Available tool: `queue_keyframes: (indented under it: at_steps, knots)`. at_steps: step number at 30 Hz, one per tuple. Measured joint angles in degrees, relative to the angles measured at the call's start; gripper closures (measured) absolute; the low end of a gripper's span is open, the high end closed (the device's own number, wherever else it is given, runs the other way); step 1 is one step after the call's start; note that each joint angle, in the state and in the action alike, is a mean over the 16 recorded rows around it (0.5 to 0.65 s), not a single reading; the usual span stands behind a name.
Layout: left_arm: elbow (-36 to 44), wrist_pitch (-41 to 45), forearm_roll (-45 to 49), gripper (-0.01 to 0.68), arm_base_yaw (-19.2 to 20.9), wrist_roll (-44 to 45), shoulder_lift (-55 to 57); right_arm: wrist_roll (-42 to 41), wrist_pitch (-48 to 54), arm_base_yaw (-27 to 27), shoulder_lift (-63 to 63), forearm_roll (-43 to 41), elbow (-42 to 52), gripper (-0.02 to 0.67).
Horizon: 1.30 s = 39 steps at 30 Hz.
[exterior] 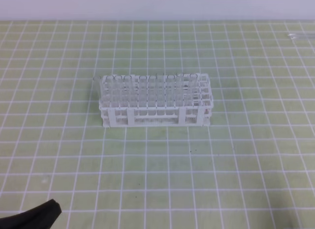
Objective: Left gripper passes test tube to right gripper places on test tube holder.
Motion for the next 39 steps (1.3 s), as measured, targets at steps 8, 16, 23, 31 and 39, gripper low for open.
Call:
queue_keyframes:
  at_steps: [8,16,23,31,39]
  knots:
    - [-0.3,-0.2,-0.6,0.675,0.0,0.0,-0.1,0.0,0.8,0.0,0.0,0.7,0.0,0.665]
    - [-0.5,-0.2,-0.9,0.675,0.0,-0.1,-0.1,0.0,0.8,0.0,0.0,0.7,0.0,0.665]
    - [-0.4,1.8,-0.7,0.675,0.0,-1.7,-0.1,0.0,0.8,0.0,0.0,0.7,0.0,0.665]
    - [-2.1,4.3,-0.4,0.675,0.0,-10.9,-0.1,0.0,0.8,0.0,0.0,0.7,0.0,0.665]
    - [-6.1,4.1,-17.3,0.675,0.0,3.0,0.0,0.0,0.8,0.0,0.0,0.7,0.0,0.665]
